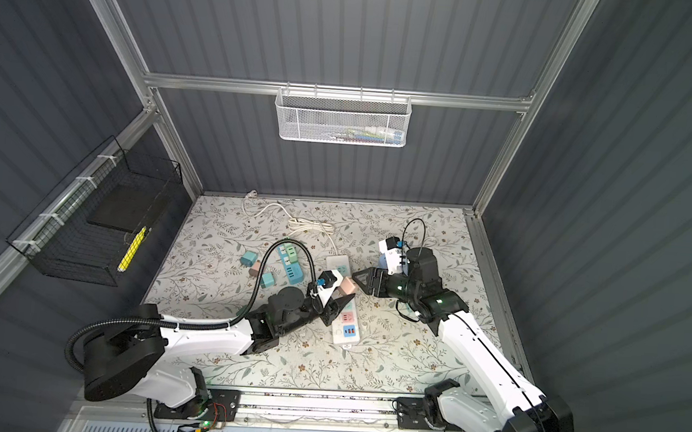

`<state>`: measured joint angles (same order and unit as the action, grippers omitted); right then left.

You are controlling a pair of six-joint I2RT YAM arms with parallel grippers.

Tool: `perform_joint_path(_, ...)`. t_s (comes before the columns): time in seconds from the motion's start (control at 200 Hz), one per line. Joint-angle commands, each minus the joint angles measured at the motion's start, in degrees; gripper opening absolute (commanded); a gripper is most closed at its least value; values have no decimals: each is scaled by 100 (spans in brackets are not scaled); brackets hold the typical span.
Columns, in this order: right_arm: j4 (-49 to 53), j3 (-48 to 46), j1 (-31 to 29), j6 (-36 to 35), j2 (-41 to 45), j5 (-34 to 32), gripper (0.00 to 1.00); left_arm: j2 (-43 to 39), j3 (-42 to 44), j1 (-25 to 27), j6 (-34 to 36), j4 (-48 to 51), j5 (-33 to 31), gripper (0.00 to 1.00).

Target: Insert the plug

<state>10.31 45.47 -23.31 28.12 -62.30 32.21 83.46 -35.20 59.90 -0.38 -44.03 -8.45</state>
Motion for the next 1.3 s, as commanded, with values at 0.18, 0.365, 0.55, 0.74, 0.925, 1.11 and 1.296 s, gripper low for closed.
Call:
perform_joint_path(0.18,-71,-82,-372,-128,-118,160,63,-74,5,-44,33,-93,107,27)
perform_joint_path(0.365,-120,-83,-490,-80,-371,136,56,13,-143,-48,5,23,207,28)
perform_joint_path(0.55,-222,-12,-508,-23,-451,155,35,23,-151,-48,-6,52,238,28)
perform_joint_path(0.74,-387,-12,-531,130,-390,48,24,-63,-126,-43,-112,224,-79,67)
perform_joint_path(0.925,-149,407,-527,-215,-540,-534,22,-960,246,-48,-969,811,-1805,89)
perform_joint_path(1.11,-219,858,-539,-885,-1063,-1936,21,-2183,118,-42,-3298,3576,-4095,100)
perform_joint_path(1.296,-1295,661,-680,-843,-1781,-2674,20,-2847,261,-57,-4884,5243,-4664,100)
